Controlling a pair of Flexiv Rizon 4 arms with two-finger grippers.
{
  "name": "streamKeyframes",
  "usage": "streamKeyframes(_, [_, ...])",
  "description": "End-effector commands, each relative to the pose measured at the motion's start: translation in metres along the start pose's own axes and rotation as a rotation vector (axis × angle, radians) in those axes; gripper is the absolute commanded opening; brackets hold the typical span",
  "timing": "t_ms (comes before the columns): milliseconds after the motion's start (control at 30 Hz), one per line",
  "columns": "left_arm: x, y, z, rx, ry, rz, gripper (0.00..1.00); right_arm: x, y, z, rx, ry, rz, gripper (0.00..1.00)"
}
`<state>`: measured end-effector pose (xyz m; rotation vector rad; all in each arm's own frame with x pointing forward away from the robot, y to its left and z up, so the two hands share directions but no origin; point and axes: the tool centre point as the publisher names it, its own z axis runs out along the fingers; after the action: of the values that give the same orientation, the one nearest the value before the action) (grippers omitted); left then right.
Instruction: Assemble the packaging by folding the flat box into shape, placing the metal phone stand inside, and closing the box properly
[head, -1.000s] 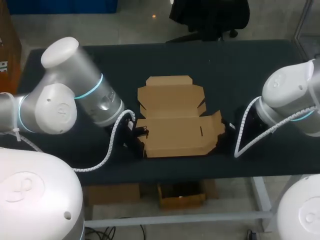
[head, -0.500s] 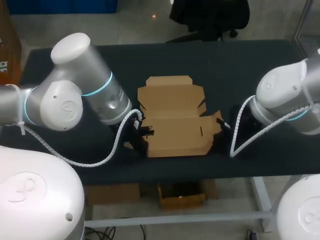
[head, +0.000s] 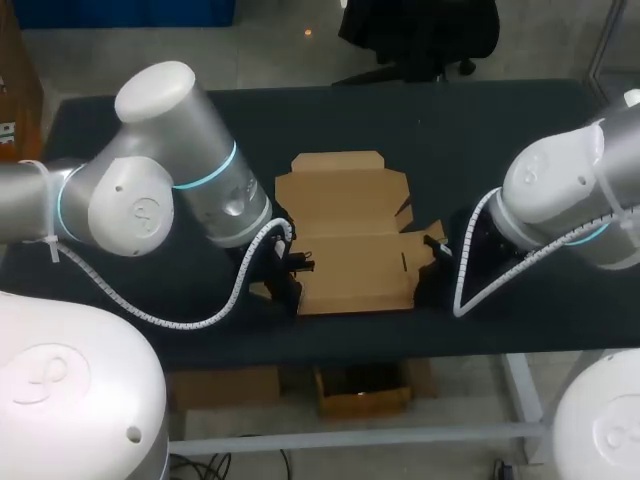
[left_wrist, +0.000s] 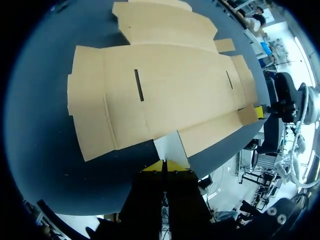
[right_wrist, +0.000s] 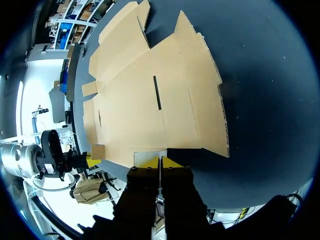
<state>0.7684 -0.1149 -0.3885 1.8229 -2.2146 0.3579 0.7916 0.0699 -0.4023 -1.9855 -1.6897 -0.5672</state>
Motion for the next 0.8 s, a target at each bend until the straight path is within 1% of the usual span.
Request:
streamKeyframes(33, [0.0051,-0.0018,0.0028,-0.004,-0.012,0.002,0.0,0.0019,-0.0002,0.0028,-0.001,-0.008,0.001,0.0])
streamKeyframes(367, [0.0083,-0.0032,0.006,-0.008,-0.018,0.006,0.0,0.0035,-0.0021,0.0041,0.005,-0.012,-0.005,0.0])
streamKeyframes(800, [0.0138,-0.0021,0.0114,-0.003,-0.039,0.01,0.0,0.0041,-0.0067,0.0088,0.035,-0.047,-0.024,0.0])
